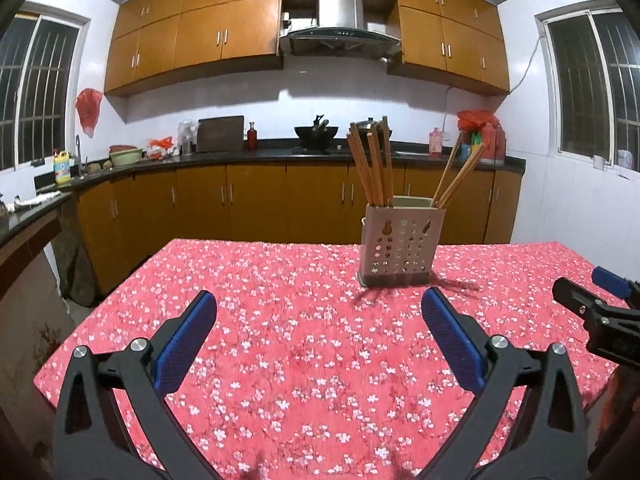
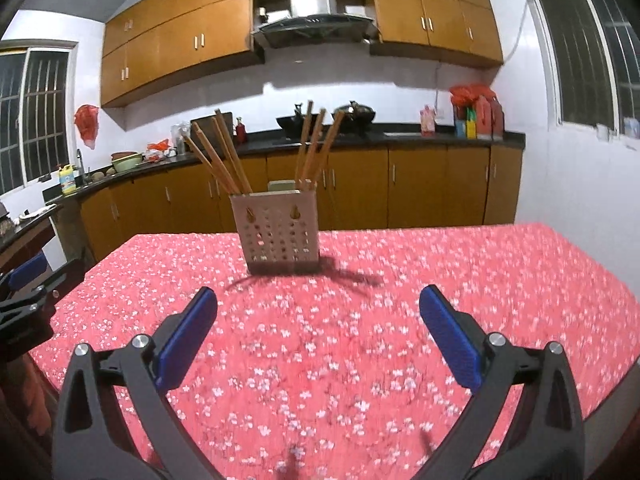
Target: Organize utensils
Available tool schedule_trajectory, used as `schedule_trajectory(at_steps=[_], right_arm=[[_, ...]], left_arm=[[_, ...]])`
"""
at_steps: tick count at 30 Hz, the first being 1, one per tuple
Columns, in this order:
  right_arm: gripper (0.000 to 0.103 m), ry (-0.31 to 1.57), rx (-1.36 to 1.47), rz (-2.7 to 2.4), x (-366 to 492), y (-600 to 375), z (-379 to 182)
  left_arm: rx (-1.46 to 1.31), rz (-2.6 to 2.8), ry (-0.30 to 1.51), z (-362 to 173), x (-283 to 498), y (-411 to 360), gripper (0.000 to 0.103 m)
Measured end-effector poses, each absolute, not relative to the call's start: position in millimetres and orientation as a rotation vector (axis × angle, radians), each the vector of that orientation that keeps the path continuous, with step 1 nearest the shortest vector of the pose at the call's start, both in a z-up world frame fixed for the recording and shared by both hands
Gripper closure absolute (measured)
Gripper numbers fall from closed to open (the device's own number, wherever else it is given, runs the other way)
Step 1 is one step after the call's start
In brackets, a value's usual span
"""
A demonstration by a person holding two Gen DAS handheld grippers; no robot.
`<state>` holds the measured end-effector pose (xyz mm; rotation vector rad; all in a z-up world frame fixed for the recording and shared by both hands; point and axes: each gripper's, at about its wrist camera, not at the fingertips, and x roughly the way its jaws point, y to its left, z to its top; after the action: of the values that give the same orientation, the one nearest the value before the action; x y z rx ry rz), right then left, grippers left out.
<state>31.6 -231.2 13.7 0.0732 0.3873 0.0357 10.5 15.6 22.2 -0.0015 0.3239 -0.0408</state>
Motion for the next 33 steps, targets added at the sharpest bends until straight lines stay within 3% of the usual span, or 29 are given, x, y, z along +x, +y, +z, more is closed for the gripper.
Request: schedule_trajectory(at_steps=[33], right_arm=[[0.004, 0.379, 0.012, -0.026, 28, -228, 4]], left_arm=[[0.019, -0.023, 0.362, 4, 8, 8, 0.002]])
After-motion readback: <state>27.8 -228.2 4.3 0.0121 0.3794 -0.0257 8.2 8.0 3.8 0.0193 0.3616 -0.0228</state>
